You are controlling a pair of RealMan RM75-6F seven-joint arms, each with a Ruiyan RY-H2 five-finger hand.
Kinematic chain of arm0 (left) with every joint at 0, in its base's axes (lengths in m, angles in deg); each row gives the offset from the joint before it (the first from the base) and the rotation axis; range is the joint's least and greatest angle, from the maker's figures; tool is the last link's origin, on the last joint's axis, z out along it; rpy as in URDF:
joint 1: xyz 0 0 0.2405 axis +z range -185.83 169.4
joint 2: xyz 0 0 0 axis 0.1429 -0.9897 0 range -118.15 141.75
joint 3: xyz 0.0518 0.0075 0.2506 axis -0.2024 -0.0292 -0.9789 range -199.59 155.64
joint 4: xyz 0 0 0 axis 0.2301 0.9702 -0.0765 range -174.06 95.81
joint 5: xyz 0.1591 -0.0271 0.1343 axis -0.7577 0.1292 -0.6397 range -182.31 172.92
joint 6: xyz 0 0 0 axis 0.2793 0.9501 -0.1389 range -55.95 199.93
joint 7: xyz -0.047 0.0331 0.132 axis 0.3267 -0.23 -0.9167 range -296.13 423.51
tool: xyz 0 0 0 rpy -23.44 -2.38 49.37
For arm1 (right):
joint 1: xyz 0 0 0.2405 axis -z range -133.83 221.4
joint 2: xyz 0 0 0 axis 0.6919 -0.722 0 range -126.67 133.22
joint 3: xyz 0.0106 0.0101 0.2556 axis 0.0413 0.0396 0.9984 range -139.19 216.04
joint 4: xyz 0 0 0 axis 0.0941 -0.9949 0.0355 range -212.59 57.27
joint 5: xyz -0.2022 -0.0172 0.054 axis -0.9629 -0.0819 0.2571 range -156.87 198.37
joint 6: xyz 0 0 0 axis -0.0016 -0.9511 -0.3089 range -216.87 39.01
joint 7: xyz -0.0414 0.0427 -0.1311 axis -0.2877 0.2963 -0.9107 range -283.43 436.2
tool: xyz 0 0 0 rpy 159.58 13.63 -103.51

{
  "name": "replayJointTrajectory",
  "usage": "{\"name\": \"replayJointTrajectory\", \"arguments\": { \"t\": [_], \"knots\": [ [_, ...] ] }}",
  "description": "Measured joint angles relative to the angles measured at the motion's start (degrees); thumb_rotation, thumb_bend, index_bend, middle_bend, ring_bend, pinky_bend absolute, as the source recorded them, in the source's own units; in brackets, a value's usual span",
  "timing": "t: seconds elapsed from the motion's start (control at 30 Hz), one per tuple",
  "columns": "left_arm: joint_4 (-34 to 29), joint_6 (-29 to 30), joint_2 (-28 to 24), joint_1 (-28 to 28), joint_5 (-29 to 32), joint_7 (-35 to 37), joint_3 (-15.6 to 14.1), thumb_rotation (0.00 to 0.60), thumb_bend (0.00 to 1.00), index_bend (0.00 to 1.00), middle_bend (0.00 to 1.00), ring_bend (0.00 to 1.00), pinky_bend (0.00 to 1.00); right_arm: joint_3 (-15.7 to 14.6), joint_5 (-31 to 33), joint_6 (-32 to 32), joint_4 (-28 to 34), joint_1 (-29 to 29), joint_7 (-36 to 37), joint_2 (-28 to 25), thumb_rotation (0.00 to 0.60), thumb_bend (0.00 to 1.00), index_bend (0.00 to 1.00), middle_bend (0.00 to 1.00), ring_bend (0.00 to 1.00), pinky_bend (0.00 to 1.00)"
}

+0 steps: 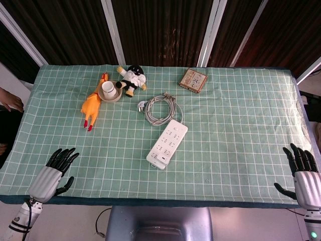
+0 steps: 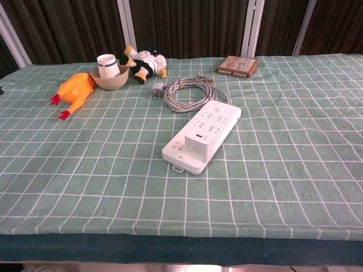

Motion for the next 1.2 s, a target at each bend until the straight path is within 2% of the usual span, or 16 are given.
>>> {"name": "replayJointTrajectory", "arguments": {
  "t": [0.43,0.63,0.8,0.97,1.2],
  "knots": [
    [-0.3,-0.4,0.5,-1.0,-3.2,0.0,-0.9,0.6,0.45,0.0,0.0,0.0,0.0,-0.5,-1.6,-0.3,-0.8,-0.2,0.7,0.0,0.6,0.13,0.0,0.0,0.0,0.0],
    [0.2,-4.0,2.1,-4.4,-4.4,1.4,-0.5,0.6,0.45,0.0,0.0,0.0,0.0,-0.6,-4.3,0.6,-1.3,-1.9,-2.6,1.6,0.6,0.13,0.0,0.0,0.0,0.0],
    [-0.9,-8.5,3.6,-9.6,-5.2,2.5,1.2,0.6,0.49,0.0,0.0,0.0,0.0,-0.6,-8.5,2.6,-1.5,-5.0,-6.4,3.3,0.6,0.13,0.0,0.0,0.0,0.01],
    [-2.9,-13.6,4.9,-14.5,-4.8,3.4,3.5,0.6,0.55,0.0,0.0,0.0,0.0,-0.3,-11.9,8.1,-0.9,-10.0,-9.5,4.0,0.6,0.13,0.0,0.0,0.0,0.02],
    [-6.5,-20.4,7.3,-19.2,-3.6,0.0,4.4,0.6,0.64,0.0,0.0,0.0,0.0,0.6,-15.1,19.0,1.7,-19.3,-13.4,4.9,0.6,0.13,0.0,0.0,0.0,0.02]
  ]
}}
